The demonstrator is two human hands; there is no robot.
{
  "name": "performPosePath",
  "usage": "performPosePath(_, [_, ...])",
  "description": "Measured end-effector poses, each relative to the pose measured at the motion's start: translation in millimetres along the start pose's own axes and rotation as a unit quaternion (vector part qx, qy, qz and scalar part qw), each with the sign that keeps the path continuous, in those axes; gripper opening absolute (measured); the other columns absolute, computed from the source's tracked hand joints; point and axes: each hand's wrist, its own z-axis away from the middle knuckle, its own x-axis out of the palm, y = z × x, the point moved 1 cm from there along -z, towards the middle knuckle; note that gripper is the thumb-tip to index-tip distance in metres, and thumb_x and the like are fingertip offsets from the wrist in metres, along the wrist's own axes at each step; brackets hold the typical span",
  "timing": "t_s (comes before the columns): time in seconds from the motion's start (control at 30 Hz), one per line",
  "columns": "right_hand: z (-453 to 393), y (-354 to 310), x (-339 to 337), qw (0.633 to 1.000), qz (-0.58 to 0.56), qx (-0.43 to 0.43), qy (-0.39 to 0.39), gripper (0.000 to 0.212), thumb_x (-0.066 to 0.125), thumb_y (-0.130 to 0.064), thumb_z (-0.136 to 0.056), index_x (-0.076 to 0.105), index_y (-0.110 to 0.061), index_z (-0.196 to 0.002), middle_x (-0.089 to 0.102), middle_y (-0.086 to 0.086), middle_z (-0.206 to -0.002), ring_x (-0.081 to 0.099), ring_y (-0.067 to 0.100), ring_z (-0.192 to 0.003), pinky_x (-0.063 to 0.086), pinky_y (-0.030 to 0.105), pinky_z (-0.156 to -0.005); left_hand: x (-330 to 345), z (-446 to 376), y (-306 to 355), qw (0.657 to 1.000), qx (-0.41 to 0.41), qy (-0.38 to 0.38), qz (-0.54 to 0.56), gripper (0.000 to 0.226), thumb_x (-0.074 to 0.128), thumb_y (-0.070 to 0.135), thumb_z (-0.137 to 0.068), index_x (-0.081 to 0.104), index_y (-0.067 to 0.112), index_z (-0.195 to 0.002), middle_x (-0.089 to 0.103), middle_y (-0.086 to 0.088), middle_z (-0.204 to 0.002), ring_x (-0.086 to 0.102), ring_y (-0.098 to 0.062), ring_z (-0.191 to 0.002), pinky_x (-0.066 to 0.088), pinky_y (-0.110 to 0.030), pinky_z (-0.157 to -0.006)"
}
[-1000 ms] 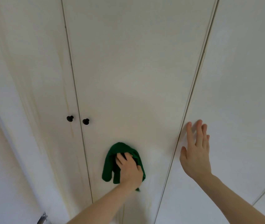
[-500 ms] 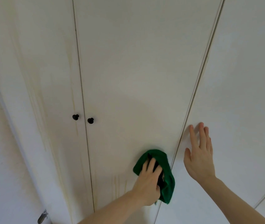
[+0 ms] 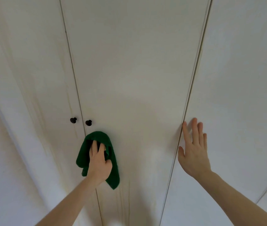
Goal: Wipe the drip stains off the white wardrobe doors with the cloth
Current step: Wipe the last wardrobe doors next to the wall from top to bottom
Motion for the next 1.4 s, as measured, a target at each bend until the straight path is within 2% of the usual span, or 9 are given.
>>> performPosePath(0.3, [0, 3, 0, 1.0, 0.001, -0.008, 0.003, 0.096, 0.058, 0.001, -0.086, 0.007, -0.016, -0.165, -0.013, 0.009, -0.172, -0.013, 0.032, -0.158, 0.009, 0.06, -0.126, 31, -2, 7, 0.999, -0.037, -0.02, -0.03, 0.082, 0.052, -0.002, -0.086, 0.011, 0.012, -0.157, -0.007, -0.007, -0.165, -0.005, -0.035, -0.153, 0.003, -0.046, -0.125])
performPosePath(0.53, [0, 3, 3, 1.0, 0.008, 0.0, 0.002, 0.1, 0.058, 0.004, -0.084, 0.005, -0.019, -0.165, -0.014, 0.007, -0.172, -0.014, 0.03, -0.158, 0.007, 0.057, -0.126, 100, 51, 54, 0.985, -0.015, -0.163, -0.059, 0.083, 0.045, 0.005, -0.092, -0.001, 0.017, -0.16, -0.021, -0.009, -0.165, -0.011, -0.036, -0.154, 0.007, -0.045, -0.126])
performPosePath(0.67, [1, 5, 2, 1.0, 0.017, -0.004, 0.002, 0.1, 0.055, 0.005, -0.085, 0.002, -0.02, -0.165, -0.015, 0.007, -0.172, -0.014, 0.031, -0.158, 0.007, 0.057, -0.127, 133, 73, 99, 0.969, 0.039, -0.24, -0.052, 0.088, 0.048, 0.005, -0.085, 0.002, 0.017, -0.159, -0.011, -0.008, -0.165, -0.001, -0.039, -0.152, 0.002, -0.044, -0.125])
performPosePath(0.77, [1, 6, 2, 1.0, 0.017, -0.003, 0.004, 0.1, 0.054, 0.007, -0.085, 0.003, -0.02, -0.165, -0.014, 0.008, -0.172, -0.013, 0.031, -0.158, 0.008, 0.057, -0.127, 147, 82, 126, 0.951, 0.1, -0.289, -0.037, 0.084, 0.053, 0.004, -0.08, 0.016, 0.018, -0.153, 0.004, -0.002, -0.162, 0.012, -0.038, -0.148, 0.016, -0.044, -0.124])
performPosePath(0.87, [1, 6, 1, 1.0, 0.015, -0.006, 0.001, 0.099, 0.052, 0.008, -0.085, 0.002, -0.02, -0.165, -0.013, 0.008, -0.172, -0.014, 0.03, -0.158, 0.006, 0.056, -0.127, 150, 86, 136, 0.934, 0.165, -0.317, -0.004, 0.09, 0.056, 0.006, -0.082, 0.011, 0.027, -0.157, 0.006, 0.003, -0.164, 0.013, -0.033, -0.15, 0.019, -0.045, -0.124])
performPosePath(1.0, [2, 9, -6, 1.0, 0.008, -0.015, -0.008, 0.097, 0.052, 0.008, -0.087, 0.003, -0.022, -0.165, -0.011, 0.005, -0.172, -0.011, 0.029, -0.159, 0.012, 0.057, -0.126, 139, 87, 124, 0.944, 0.196, -0.263, 0.03, 0.089, 0.056, 0.002, -0.076, 0.021, 0.023, -0.154, 0.011, 0.008, -0.16, 0.021, -0.029, -0.146, 0.02, -0.044, -0.124])
performPosePath(1.13, [2, 11, -9, 1.0, 0.009, -0.025, -0.01, 0.094, 0.052, 0.006, -0.089, 0.005, -0.023, -0.165, -0.01, 0.003, -0.173, -0.01, 0.028, -0.159, 0.015, 0.057, -0.126, 106, 82, 102, 0.965, 0.168, -0.189, 0.076, 0.088, 0.051, -0.002, -0.083, 0.014, 0.027, -0.158, 0.001, 0.027, -0.148, 0.004, -0.008, -0.15, 0.003, -0.032, -0.127])
performPosePath(1.23, [2, 9, -8, 1.0, -0.006, -0.02, -0.006, 0.094, 0.052, 0.007, -0.089, 0.006, -0.021, -0.165, -0.011, 0.004, -0.173, -0.011, 0.028, -0.159, 0.012, 0.057, -0.126, 78, 71, 69, 0.978, 0.148, -0.119, 0.089, 0.092, 0.054, -0.006, -0.081, 0.015, 0.028, -0.158, -0.001, 0.036, -0.143, 0.008, -0.009, -0.151, 0.016, -0.041, -0.127])
performPosePath(1.4, [3, 7, -2, 1.0, -0.016, -0.012, 0.0, 0.095, 0.053, 0.009, -0.087, 0.007, -0.018, -0.165, -0.012, 0.007, -0.172, -0.014, 0.03, -0.158, 0.008, 0.058, -0.126, 30, 40, 16, 0.991, 0.082, -0.043, 0.101, 0.087, 0.057, -0.009, -0.079, 0.028, 0.023, -0.154, 0.016, 0.015, -0.159, 0.024, -0.02, -0.147, 0.024, -0.049, -0.124])
